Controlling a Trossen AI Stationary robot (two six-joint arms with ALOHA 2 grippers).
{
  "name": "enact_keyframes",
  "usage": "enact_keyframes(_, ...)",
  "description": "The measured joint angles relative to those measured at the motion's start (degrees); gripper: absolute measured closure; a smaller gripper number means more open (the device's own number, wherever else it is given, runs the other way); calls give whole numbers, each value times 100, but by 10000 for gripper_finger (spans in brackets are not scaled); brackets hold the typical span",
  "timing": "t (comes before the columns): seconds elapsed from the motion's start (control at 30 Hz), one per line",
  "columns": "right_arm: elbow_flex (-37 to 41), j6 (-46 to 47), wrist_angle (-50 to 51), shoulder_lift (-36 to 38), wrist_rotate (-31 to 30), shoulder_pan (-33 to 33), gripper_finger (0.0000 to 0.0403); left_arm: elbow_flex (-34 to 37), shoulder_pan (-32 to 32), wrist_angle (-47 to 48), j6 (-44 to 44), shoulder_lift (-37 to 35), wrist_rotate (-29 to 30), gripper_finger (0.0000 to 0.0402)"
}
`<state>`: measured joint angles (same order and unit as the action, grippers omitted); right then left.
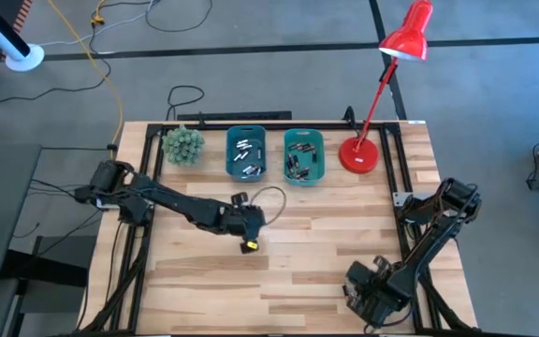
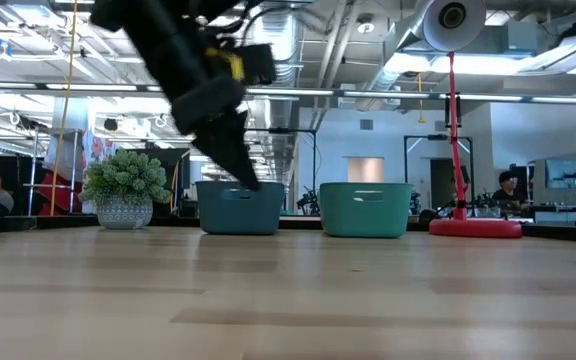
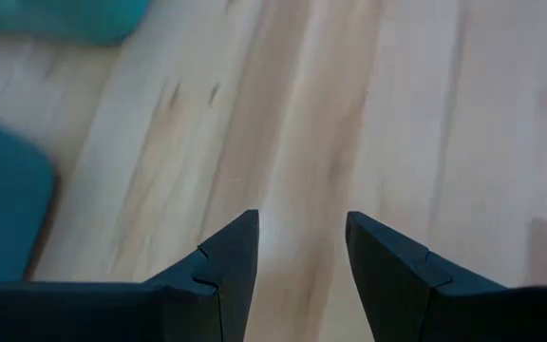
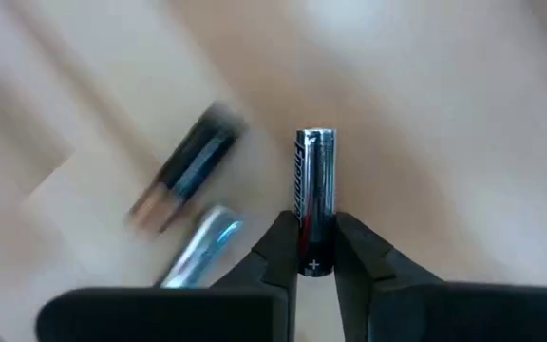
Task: Sort batteries
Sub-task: Put the silver battery into the blue bin
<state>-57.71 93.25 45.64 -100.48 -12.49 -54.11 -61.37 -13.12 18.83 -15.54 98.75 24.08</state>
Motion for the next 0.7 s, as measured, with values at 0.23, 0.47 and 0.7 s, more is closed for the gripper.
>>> enact_keyframes(0.23,15,290,1153,481,-43,172,346,1544,80,-1337,-500,-1097,-2,247)
enact_keyframes(0.47,15,-1098,1479,1068,-311,1276,347,2568,82,-1518,-586,-2289,216,247)
enact_keyframes(0.7,13,-3538,159,1509,-590,3241,347,3207,113,-1528,-442,-3205,387,247)
